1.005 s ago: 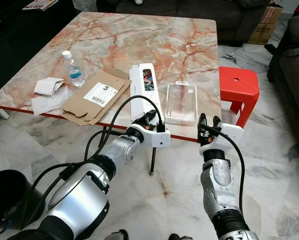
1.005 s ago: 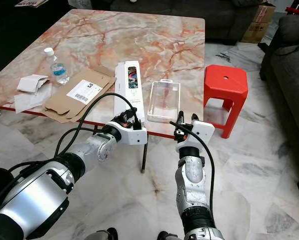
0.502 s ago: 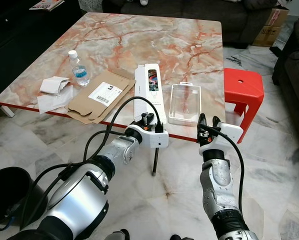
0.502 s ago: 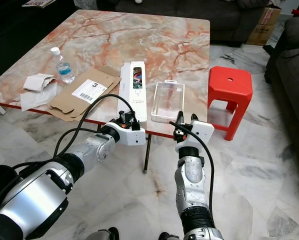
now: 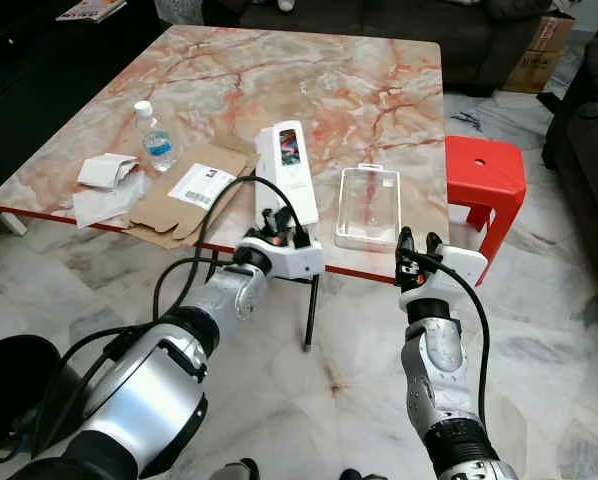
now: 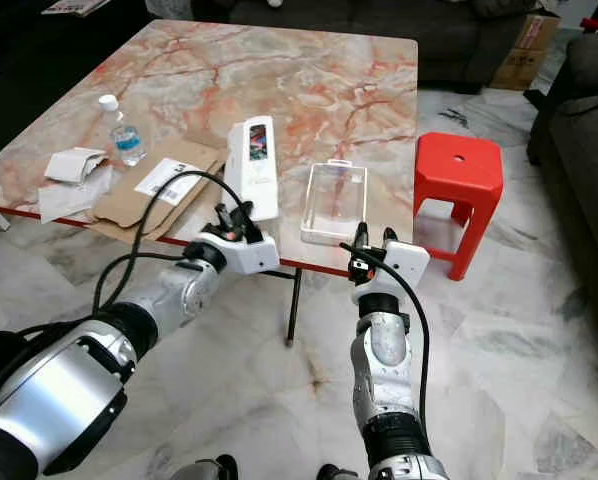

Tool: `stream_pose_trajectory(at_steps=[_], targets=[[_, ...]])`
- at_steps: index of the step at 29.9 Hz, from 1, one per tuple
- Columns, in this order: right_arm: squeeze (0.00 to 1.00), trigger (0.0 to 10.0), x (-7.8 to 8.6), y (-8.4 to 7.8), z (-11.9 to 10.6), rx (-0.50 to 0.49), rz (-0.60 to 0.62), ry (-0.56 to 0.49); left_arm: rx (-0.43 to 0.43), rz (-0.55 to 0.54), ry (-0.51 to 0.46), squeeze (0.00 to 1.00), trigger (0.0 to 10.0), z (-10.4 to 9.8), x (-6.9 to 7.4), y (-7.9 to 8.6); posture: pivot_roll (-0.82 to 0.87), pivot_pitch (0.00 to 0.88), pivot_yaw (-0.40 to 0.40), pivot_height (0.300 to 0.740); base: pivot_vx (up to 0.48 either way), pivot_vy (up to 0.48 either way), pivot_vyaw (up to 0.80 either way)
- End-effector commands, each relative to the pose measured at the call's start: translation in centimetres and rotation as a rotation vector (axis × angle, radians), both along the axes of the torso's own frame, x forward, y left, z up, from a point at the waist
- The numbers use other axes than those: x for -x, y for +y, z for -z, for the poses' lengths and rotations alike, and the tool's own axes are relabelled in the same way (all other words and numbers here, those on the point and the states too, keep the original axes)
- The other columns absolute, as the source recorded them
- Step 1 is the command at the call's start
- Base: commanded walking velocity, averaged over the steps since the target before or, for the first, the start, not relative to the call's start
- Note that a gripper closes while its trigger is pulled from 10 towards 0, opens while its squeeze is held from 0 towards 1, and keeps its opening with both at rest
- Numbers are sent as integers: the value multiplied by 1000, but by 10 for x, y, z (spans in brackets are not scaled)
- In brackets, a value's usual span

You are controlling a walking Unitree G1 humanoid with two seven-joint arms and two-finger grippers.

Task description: Picking trash to rubbish bin

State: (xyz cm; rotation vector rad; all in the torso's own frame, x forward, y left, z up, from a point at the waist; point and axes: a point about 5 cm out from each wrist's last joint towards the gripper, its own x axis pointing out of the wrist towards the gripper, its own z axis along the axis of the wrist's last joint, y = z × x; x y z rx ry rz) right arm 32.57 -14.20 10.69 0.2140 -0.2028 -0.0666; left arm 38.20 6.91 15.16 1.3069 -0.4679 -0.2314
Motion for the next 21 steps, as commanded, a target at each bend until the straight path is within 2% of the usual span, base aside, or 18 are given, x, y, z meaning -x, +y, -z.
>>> stream_pose_trajectory(at_steps=[1, 7, 8, 14, 15, 16, 19, 21], targets=[[0, 10000, -2, 3, -2, -7, -3, -4, 52, 7, -76, 0, 10000, -18, -4, -1, 95, 123, 10, 740, 0, 0, 0], [0, 10000, -3, 3, -3, -7, -6, -6, 165, 68, -147, 0, 10000, -35, -3, -6, 102, 118, 9, 740, 0, 0, 0], [0, 10000, -4, 4, -3, -8, -6, -7, 196, 103, -175, 0, 10000, -40, -1, -8, 102, 118, 9, 740, 0, 0, 0], [0, 10000, -4, 3, -4, -8, -2, -11, 285, 160, -290, 0, 10000, -63, 2, -11, 103, 116, 9, 740, 0, 0, 0], [0, 10000, -4, 1, -6, -5, 7, -20, 312, 172, -314, 0, 10000, -69, 3, -11, 104, 117, 10, 740, 0, 0, 0], [0, 10000, -5, 0, -11, -4, 21, -43, 374, 194, -348, 0, 10000, -80, 4, -10, 104, 115, 10, 740, 0, 0, 0], [0, 10000, -6, -2, -17, -6, 30, -63, 428, 215, -370, 0, 10000, -88, 6, -8, 104, 115, 10, 740, 0, 0, 0], [0, 10000, -8, -3, -29, 4, 37, -108, 504, 233, -409, 0, 10000, -98, 9, -3, 99, 113, 11, 740, 0, 0, 0]])
